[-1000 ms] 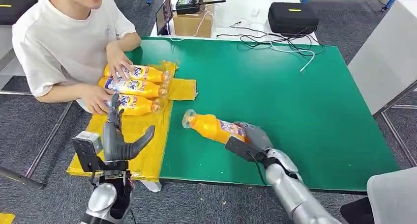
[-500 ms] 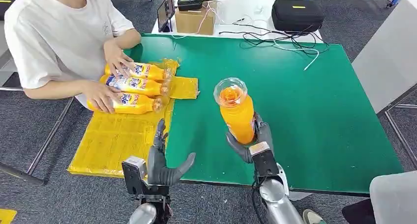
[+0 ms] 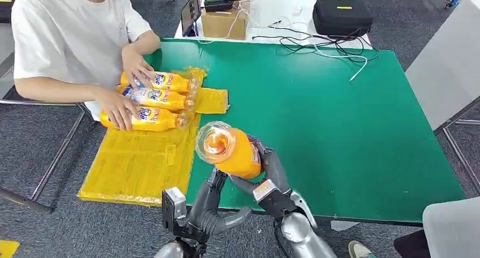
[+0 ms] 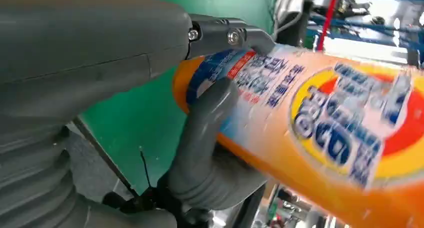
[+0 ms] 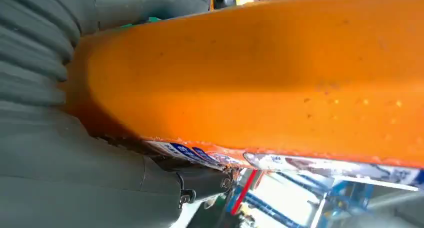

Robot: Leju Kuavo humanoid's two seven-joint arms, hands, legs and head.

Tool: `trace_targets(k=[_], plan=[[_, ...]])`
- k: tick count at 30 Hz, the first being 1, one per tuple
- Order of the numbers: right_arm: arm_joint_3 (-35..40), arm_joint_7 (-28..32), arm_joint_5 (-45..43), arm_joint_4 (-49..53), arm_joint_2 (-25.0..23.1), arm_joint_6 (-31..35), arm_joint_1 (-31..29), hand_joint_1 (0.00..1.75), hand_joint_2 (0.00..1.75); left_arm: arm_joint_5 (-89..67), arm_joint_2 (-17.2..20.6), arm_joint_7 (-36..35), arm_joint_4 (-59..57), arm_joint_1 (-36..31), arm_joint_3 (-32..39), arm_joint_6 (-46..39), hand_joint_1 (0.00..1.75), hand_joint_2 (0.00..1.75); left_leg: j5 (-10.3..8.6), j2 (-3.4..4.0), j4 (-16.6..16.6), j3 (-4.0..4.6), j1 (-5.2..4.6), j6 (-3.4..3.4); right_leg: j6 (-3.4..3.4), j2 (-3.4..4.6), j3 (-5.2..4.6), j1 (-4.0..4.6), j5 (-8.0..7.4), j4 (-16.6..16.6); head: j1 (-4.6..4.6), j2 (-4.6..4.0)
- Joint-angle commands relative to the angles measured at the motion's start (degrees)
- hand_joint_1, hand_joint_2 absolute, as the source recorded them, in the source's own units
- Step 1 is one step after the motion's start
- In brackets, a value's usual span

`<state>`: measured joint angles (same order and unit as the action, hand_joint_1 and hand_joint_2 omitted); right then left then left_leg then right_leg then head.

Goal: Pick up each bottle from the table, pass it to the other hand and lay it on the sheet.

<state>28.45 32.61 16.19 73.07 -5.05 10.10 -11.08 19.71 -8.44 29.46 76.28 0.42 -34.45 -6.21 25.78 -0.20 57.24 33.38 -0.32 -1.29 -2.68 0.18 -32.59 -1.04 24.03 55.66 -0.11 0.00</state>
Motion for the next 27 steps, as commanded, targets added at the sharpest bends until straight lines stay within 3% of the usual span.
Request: trace_targets(k=[1,7,13,23,24,25,26,27], plan=[[11.3,0.8,2.3,-11.2,-0.8,2.3,-1.3,1.75,1.75,-1.8,1.4,0.2,2.0,-1.6,-0.6,-1.1,0.0,1.75,0.05,0.05,0.0,-0.16,0.09,0.1,0.11,0.02,0.15,0.1,0.02,-0.1,0.0,0.0],[13.9,-0.5,3.9,-12.2,1.5,-1.0,-2.3,1.75,1.75,0.6,1.0,-1.0,2.5,-1.5,1.4,-0.7,0.0,1.75,0.08,0.0,0.0,-0.2,0.13,0.11,0.14,-0.04,0.22,0.14,0.06,-0.1,0.0,0.0],[16.0,-1.4,5.4,-14.5,1.6,-2.6,-2.9,1.75,1.75,-3.7,-0.4,3.8,4.9,-1.1,4.4,-10.0,0.0,1.75,0.04,-0.07,0.0,-0.11,0.12,0.1,0.13,-0.11,0.13,0.12,0.05,-0.1,0.0,0.0],[17.5,-2.7,5.9,-14.6,1.8,-3.8,-4.2,1.75,1.75,2.5,-0.3,0.9,5.7,-1.5,4.7,-7.1,0.0,1.75,0.0,-0.13,0.0,-0.01,0.08,0.08,0.1,-0.18,0.01,0.08,0.04,-0.1,0.0,0.0],[17.5,-2.7,5.9,-14.6,1.8,-3.8,-4.2,1.75,1.75,2.5,-0.3,0.9,5.7,-1.5,4.7,-7.1,0.21,1.75,0.02,-0.12,0.0,-0.06,0.1,0.1,0.12,-0.18,0.06,0.11,0.06,-0.1,-0.02,0.0],[17.5,-2.8,5.8,-14.4,1.7,-3.9,-4.3,1.61,1.75,3.1,-0.2,0.9,5.5,-1.6,4.4,-6.2,1.17,1.75,0.01,-0.08,0.0,-0.02,0.08,0.08,0.1,-0.14,0.01,0.08,0.05,-0.1,0.0,0.0],[17.4,-3.1,5.4,-14.3,1.5,-3.8,-4.3,0.26,1.75,4.0,-0.3,0.6,5.5,-1.6,4.4,-5.6,1.75,1.75,0.04,-0.11,0.0,-0.05,0.1,0.1,0.13,-0.17,0.07,0.11,0.07,0.0,-0.02,0.0],[16.8,-3.3,4.6,-14.1,1.0,-3.4,-4.1,0.0,1.75,5.5,-0.2,0.1,5.6,-1.5,4.6,-4.4,1.75,1.75,0.01,-0.11,0.0,-0.02,0.08,0.08,0.1,-0.16,0.02,0.08,0.05,-0.1,-0.02,0.02]])
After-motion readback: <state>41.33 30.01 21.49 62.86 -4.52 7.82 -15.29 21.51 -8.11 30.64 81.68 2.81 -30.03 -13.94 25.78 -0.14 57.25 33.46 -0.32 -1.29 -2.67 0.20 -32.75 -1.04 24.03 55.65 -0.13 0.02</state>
